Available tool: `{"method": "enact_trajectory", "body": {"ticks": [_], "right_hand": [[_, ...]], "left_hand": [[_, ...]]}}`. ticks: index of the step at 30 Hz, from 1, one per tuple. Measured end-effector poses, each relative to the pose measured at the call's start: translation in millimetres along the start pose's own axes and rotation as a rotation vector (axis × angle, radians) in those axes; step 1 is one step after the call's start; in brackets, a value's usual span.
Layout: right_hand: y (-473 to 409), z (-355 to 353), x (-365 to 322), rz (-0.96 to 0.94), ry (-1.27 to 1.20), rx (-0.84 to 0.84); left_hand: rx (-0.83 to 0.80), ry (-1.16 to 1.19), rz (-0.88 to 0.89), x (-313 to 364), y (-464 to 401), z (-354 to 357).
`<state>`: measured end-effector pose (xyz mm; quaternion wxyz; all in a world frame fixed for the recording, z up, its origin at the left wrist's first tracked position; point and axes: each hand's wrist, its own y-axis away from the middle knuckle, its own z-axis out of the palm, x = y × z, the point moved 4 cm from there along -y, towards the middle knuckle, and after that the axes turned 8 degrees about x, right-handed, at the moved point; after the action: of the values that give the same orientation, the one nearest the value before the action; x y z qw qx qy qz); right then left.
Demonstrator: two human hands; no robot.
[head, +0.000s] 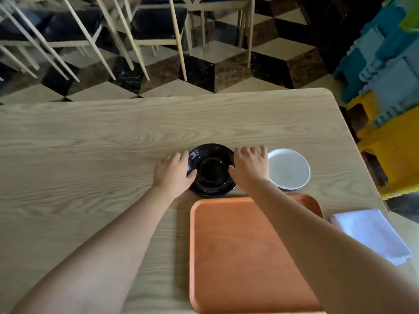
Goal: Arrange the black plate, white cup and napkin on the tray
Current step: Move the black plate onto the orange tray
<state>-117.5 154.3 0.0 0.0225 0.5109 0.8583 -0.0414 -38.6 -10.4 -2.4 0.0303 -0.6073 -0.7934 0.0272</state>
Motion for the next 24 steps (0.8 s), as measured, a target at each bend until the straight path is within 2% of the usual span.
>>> {"method": "enact_trajectory", "body": {"ticks": [9, 13, 17, 24], "right_hand": [[-5, 16, -1, -0.004, 0.037, -0.01], [-4, 13, -5, 0.038, -0.026, 0.008], [3, 3, -8, 0.061, -0.139, 0.078], [30, -35, -7, 0.167, -0.623, 0.195]], "left_hand": [[-0.039, 0.103, -0.033, -2, 4, 19], [-0.095, 0.503, -0.255, -5, 3, 24], [-0.015, 0.908, -0.371, -13, 14, 15], [-0.012, 1.314, -0.56, -19, 54, -9]]}}
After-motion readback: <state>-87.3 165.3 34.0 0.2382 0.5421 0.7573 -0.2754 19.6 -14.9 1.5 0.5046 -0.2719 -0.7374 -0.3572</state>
